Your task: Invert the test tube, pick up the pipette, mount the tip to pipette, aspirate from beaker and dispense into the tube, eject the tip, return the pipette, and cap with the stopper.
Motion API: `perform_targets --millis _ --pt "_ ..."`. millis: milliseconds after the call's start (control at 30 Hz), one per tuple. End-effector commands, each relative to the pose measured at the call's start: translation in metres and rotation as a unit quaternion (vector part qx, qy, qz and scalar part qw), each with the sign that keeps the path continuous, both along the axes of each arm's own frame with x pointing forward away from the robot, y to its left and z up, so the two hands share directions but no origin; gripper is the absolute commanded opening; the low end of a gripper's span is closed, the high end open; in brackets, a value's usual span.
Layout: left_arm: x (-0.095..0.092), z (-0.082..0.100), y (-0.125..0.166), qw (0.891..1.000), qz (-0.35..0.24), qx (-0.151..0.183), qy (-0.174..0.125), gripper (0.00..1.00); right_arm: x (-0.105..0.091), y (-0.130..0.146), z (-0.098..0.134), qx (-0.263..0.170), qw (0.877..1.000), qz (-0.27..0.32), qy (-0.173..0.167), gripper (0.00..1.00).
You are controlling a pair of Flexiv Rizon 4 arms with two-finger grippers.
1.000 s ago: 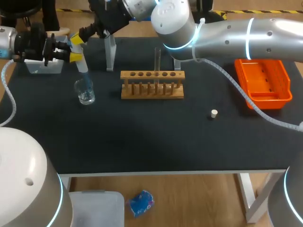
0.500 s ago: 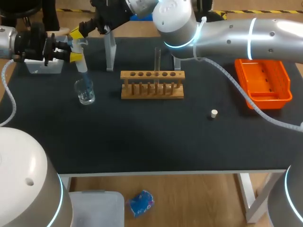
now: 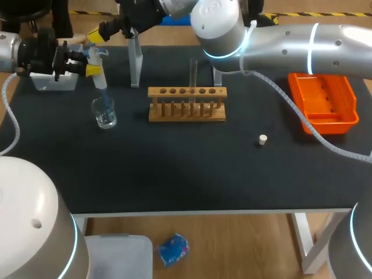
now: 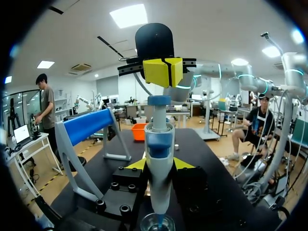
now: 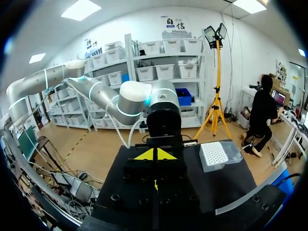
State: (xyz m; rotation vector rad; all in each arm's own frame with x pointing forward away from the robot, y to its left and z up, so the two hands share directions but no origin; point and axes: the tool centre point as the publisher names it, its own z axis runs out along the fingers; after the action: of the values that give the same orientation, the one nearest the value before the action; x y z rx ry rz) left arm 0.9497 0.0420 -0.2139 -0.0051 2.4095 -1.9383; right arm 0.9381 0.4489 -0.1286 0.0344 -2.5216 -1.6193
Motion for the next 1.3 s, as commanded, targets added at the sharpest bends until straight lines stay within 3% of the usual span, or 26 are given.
perform_targets --millis 33,667,1300 --pt "-0.001 0.0 0.0 1.0 0.001 0.0 -0.001 0.0 0.001 -0.001 0.001 0.0 1.0 0.001 -0.001 0.0" --pt "-0.001 0.0 0.0 1.0 0.001 0.0 -0.001 0.0 0.007 -0.001 -0.012 -0.007 1.0 -0.004 0.01 0.0" --pt "-0.001 0.0 0.0 1.0 0.001 0.0 -0.001 0.0 0.007 -0.001 -0.003 0.001 1.0 -0.005 0.004 0.0"
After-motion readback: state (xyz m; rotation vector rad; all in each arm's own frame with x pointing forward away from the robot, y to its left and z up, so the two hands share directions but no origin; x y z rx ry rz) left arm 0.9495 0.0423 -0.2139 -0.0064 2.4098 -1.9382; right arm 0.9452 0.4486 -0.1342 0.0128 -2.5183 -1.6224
